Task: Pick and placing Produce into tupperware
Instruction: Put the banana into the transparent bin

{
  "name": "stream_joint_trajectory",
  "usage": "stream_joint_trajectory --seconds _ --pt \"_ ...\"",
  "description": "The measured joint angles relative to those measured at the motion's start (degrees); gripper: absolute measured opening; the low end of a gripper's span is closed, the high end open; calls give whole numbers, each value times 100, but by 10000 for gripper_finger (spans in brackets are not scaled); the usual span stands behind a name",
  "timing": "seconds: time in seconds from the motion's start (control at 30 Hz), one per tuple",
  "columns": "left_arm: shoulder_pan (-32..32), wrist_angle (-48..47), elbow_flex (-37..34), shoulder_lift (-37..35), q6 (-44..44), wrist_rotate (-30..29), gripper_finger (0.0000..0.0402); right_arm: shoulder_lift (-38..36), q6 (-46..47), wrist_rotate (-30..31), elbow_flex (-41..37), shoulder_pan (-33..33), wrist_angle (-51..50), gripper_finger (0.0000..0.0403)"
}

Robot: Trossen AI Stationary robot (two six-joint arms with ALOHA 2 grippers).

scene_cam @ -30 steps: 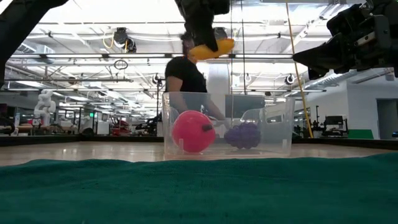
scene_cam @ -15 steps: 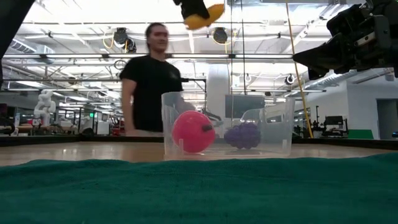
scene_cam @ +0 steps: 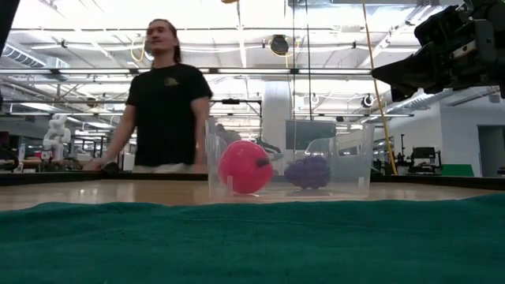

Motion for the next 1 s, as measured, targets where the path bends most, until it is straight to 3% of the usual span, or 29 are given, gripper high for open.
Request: stream_joint_trajectory --seconds 0.23,1.0 --pt "158 429 -841 -742 -146 -123 143 0 2 0 0 0 0 0" --pt "194 4557 -6071 -3976 -1008 145 143 0 24 0 0 0 44 0"
